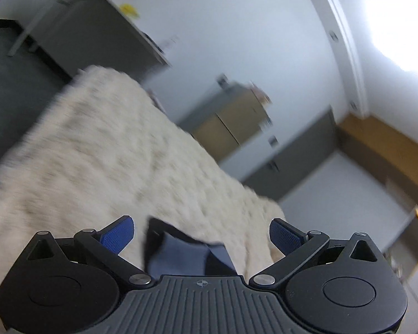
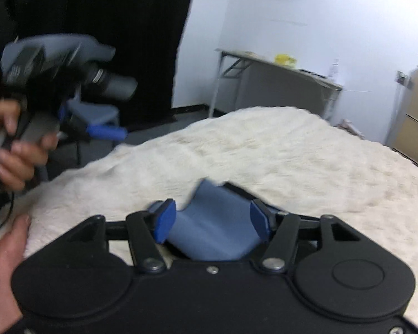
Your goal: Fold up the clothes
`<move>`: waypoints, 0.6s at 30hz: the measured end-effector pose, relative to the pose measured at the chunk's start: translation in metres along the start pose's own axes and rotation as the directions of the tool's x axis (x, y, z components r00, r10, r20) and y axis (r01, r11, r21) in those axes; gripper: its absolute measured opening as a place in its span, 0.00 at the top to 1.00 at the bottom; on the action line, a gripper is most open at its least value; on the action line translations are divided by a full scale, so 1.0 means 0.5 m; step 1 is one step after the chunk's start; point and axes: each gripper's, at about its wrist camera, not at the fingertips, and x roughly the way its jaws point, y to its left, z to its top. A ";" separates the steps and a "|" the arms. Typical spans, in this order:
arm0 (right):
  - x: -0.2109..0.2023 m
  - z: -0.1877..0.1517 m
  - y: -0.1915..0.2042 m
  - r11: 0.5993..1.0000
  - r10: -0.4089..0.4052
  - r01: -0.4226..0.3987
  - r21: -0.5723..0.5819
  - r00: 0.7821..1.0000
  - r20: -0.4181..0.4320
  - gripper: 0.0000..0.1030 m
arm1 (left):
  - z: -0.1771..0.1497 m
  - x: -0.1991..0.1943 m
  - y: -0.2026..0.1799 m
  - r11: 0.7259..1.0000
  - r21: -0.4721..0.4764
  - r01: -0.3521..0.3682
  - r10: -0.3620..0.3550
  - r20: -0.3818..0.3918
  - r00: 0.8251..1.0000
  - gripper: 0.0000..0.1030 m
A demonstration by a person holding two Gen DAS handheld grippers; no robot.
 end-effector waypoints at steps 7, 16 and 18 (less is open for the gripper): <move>-0.021 -0.056 -0.045 1.000 -0.012 0.008 -0.017 0.978 -0.210 0.50 | -0.095 0.110 -0.024 0.998 0.043 -0.053 0.060 -0.191 0.980 0.00; 0.084 -0.136 0.004 0.862 -0.410 0.249 -0.442 0.856 -0.316 0.52 | -0.112 0.254 0.003 0.911 0.255 -0.323 0.376 -0.196 0.906 0.01; 0.068 -0.144 -0.021 0.871 -0.409 0.250 -0.424 0.846 -0.341 0.42 | -0.126 0.294 0.022 0.879 0.307 -0.365 0.435 -0.202 0.877 0.02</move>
